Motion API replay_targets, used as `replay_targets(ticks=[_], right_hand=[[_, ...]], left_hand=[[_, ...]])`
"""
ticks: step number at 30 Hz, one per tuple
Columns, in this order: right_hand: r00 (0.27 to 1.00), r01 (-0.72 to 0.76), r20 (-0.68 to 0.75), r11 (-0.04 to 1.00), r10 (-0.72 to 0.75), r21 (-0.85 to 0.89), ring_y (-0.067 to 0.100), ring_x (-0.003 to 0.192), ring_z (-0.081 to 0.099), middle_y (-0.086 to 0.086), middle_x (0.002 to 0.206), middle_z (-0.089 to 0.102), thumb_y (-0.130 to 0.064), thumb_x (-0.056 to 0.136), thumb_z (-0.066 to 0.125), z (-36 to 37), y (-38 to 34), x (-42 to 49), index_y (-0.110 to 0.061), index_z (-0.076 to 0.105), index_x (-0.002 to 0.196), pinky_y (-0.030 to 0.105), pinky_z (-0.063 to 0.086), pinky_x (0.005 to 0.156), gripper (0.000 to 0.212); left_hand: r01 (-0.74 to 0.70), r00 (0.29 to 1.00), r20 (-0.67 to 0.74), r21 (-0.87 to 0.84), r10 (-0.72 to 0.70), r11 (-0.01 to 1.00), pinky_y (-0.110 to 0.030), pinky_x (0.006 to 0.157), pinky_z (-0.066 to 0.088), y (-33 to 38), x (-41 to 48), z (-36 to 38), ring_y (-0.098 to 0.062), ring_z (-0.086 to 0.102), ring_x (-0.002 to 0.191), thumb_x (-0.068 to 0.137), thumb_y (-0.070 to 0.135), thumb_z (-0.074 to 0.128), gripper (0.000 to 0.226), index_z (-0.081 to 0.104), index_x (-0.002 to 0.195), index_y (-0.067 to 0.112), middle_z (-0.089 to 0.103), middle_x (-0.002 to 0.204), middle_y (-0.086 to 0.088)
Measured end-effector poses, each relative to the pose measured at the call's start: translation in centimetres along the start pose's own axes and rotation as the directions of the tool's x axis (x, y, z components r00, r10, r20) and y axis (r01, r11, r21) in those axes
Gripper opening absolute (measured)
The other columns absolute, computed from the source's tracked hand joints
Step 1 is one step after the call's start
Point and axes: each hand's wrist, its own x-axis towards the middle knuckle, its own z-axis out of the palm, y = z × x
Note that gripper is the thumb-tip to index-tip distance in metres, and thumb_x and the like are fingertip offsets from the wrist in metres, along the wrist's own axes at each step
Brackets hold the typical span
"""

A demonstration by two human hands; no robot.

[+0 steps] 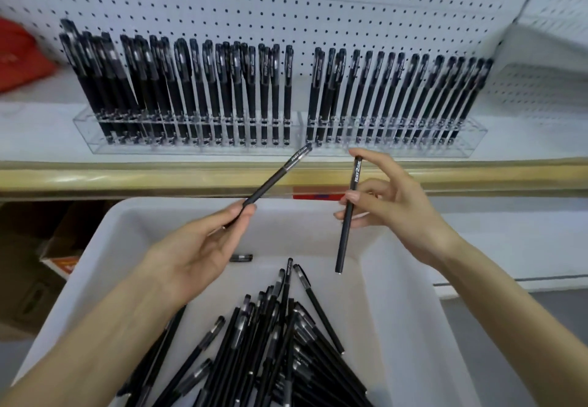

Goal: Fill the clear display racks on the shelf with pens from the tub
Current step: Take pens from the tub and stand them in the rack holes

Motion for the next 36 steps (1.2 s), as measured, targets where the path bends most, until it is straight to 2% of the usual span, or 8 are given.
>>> replay_targets(ticks=[5, 8, 11, 15, 19, 23, 30, 36], right_hand=[[0.988, 0.125, -0.084, 0.991, -0.129, -0.049, 0.031, 0.084, 0.07, 0.022, 0.084, 0.069, -0.004, 0.086, 0.062, -0.8, -1.9, 1.9, -0.025, 0.048, 0.132, 0.032, 0.058, 0.065, 0.053], [0.967, 0.207, -0.132, 0.973, -0.219, -0.104, 0.021, 0.085, 0.071, 0.015, 0.083, 0.068, -0.004, 0.087, 0.063, -1.2, -3.6, 3.5, -0.025, 0.048, 0.133, 0.031, 0.059, 0.067, 0.052], [0.92, 0.287, -0.211, 0.935, -0.33, -0.209, 0.012, 0.08, 0.069, 0.004, 0.086, 0.059, -0.006, 0.088, 0.065, -2.1, -5.6, 5.5, -0.022, 0.047, 0.135, 0.031, 0.059, 0.071, 0.053], [0.828, 0.366, -0.312, 0.871, -0.466, -0.328, 0.013, 0.072, 0.069, 0.001, 0.085, 0.06, -0.007, 0.086, 0.068, -3.2, -7.6, 8.0, -0.018, 0.046, 0.129, 0.029, 0.059, 0.073, 0.049], [0.747, 0.394, -0.363, 0.81, -0.557, -0.434, 0.004, 0.073, 0.066, -0.004, 0.08, 0.064, -0.012, 0.082, 0.074, -3.7, -7.9, 10.1, -0.019, 0.051, 0.12, 0.023, 0.055, 0.082, 0.046], [0.725, 0.387, -0.363, 0.782, -0.586, -0.49, -0.004, 0.075, 0.063, -0.006, 0.082, 0.064, -0.013, 0.082, 0.074, -3.9, -7.2, 11.8, -0.019, 0.051, 0.121, 0.013, 0.05, 0.079, 0.046], [0.818, 0.339, -0.22, 0.753, -0.532, -0.563, -0.003, 0.078, 0.062, -0.008, 0.085, 0.064, -0.014, 0.081, 0.075, -3.6, -5.6, 12.8, -0.028, 0.051, 0.115, 0.011, 0.049, 0.075, 0.043], [0.816, 0.318, -0.057, 0.528, -0.575, -0.787, 0.007, 0.073, 0.049, -0.003, 0.088, 0.058, -0.02, 0.08, 0.076, -3.5, -4.4, 13.1, -0.023, 0.055, 0.122, 0.011, 0.037, 0.07, 0.047]], left_hand=[[0.07, 0.981, 0.185, -0.051, -0.06, 0.996, -0.023, 0.055, 0.057, -0.2, 0.3, 1.0, -0.021, 0.072, 0.086, 0.019, -0.011, 0.092, 0.069, 0.073, 0.085, -0.011, 0.069, 0.106, -0.022], [0.087, 0.971, 0.228, -0.032, -0.077, 0.996, -0.022, 0.056, 0.057, -0.5, 0.4, 2.4, -0.015, 0.072, 0.078, 0.046, -0.004, 0.089, 0.053, 0.07, 0.096, -0.004, 0.071, 0.104, -0.016], [-0.069, 0.956, 0.292, 0.234, -0.002, 0.97, -0.02, 0.061, 0.057, -0.6, 0.5, 4.2, -0.01, 0.07, 0.075, 0.075, 0.01, 0.065, 0.032, 0.07, 0.106, 0.005, 0.073, 0.096, -0.005], [-0.396, 0.913, 0.345, 0.628, 0.216, 0.67, -0.025, 0.074, 0.056, 0.1, 0.6, 6.2, -0.016, 0.072, 0.086, 0.08, 0.011, 0.067, 0.02, 0.071, 0.099, 0.011, 0.075, 0.092, -0.005], [-0.531, 0.845, 0.402, 0.716, 0.354, 0.454, -0.015, 0.061, 0.052, 0.8, 1.1, 7.4, -0.014, 0.071, 0.074, 0.079, 0.005, 0.072, 0.009, 0.072, 0.086, 0.01, 0.074, 0.078, -0.004], [-0.546, 0.834, 0.4, 0.7, 0.38, 0.46, -0.016, 0.057, 0.052, 1.1, 1.7, 7.9, -0.009, 0.069, 0.066, 0.076, 0.004, 0.074, 0.01, 0.072, 0.084, 0.008, 0.073, 0.076, -0.003], [-0.55, 0.832, 0.404, 0.683, 0.38, 0.48, -0.021, 0.063, 0.057, 0.9, 1.9, 7.8, -0.008, 0.068, 0.066, 0.075, 0.005, 0.075, 0.009, 0.071, 0.08, 0.011, 0.072, 0.072, 0.002], [-0.557, 0.827, 0.402, 0.677, 0.393, 0.481, -0.023, 0.061, 0.058, 0.9, 2.3, 7.8, -0.007, 0.066, 0.061, 0.075, 0.002, 0.075, 0.011, 0.068, 0.08, 0.008, 0.07, 0.066, 0.002]])
